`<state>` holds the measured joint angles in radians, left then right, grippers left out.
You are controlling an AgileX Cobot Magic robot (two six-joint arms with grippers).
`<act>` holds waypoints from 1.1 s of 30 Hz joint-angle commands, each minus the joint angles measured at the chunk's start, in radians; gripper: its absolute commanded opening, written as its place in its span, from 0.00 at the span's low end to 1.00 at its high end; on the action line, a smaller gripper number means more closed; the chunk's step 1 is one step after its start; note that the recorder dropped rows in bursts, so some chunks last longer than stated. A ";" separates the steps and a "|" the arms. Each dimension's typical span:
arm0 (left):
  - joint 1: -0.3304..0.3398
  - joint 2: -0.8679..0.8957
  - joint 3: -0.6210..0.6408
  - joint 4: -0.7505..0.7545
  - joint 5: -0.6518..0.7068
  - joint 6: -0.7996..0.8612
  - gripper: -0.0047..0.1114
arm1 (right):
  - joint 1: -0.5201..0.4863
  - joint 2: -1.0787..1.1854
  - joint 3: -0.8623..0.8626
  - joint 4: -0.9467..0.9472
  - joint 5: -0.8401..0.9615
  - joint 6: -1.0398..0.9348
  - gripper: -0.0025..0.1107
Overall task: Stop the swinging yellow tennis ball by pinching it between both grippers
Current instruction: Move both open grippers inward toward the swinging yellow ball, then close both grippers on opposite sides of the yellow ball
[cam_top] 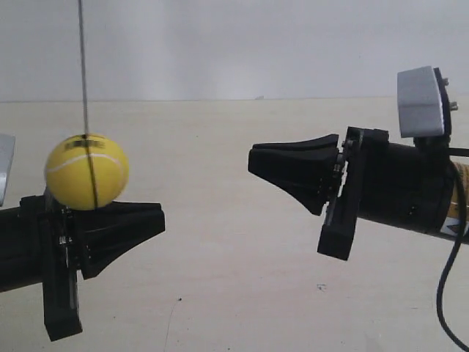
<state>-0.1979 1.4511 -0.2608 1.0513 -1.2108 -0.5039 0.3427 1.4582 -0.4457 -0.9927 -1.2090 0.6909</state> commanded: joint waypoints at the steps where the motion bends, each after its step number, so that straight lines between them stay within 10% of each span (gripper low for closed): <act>1: -0.009 -0.017 -0.002 -0.016 -0.010 -0.033 0.08 | 0.059 -0.006 -0.006 -0.015 -0.012 0.006 0.02; 33: -0.009 -0.198 0.000 0.006 0.016 -0.056 0.08 | 0.064 -0.006 -0.006 -0.052 -0.012 -0.020 0.02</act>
<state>-0.1979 1.2602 -0.2608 1.0575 -1.2018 -0.5572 0.4061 1.4582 -0.4474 -1.0406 -1.2108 0.6787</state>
